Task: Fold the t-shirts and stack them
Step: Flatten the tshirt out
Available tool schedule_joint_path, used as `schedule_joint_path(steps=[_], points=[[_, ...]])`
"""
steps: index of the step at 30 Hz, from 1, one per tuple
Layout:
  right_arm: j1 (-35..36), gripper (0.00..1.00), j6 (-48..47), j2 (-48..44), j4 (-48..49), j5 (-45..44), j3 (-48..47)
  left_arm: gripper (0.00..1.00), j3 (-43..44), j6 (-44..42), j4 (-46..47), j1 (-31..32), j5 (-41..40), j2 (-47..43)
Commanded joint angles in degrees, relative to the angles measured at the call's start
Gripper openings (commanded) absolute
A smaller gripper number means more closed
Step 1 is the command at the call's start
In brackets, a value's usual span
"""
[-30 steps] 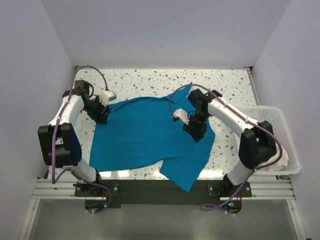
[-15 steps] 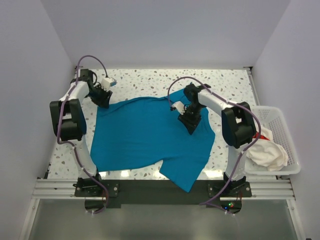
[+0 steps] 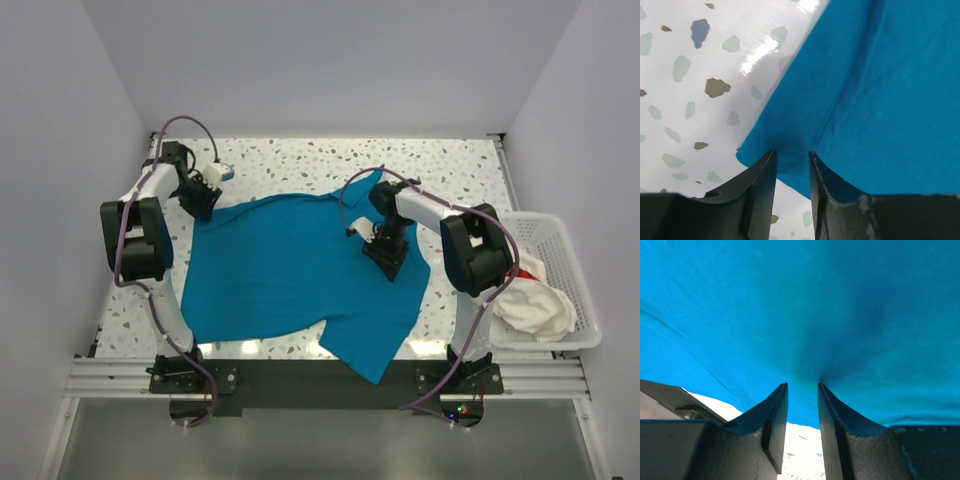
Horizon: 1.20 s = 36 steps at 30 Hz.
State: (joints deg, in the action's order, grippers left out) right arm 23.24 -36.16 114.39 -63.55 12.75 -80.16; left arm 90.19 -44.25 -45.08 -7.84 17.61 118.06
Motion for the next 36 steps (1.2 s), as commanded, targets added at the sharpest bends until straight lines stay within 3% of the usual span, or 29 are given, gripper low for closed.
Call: schedule_joint_path(steps=[1,7,14,23,27,36], points=[[0.22,0.34,-0.93,-0.31,0.88,-1.33,0.27,0.36,-0.63,-3.82,-3.17,-0.25,1.37,-1.43],[0.22,0.34,-1.19,0.13,0.62,-1.42,-0.08,0.33,-1.07,-5.05,-5.9,-0.16,2.08,-1.08],[0.13,0.34,-1.63,0.4,0.18,-1.42,-0.35,0.38,-1.34,-4.62,-4.4,-0.16,0.5,0.41],[0.13,0.34,-2.33,0.66,0.53,-2.47,0.71,0.17,1.21,-5.49,-4.58,-0.25,-1.52,1.29],[0.22,0.34,-2.51,0.75,0.88,-3.0,1.5,0.0,2.97,-5.93,-5.89,-0.25,-0.91,1.82],[0.13,0.34,-3.04,0.84,1.06,-3.61,2.29,0.0,11.84,-6.63,-9.49,-0.87,2.34,3.84]])
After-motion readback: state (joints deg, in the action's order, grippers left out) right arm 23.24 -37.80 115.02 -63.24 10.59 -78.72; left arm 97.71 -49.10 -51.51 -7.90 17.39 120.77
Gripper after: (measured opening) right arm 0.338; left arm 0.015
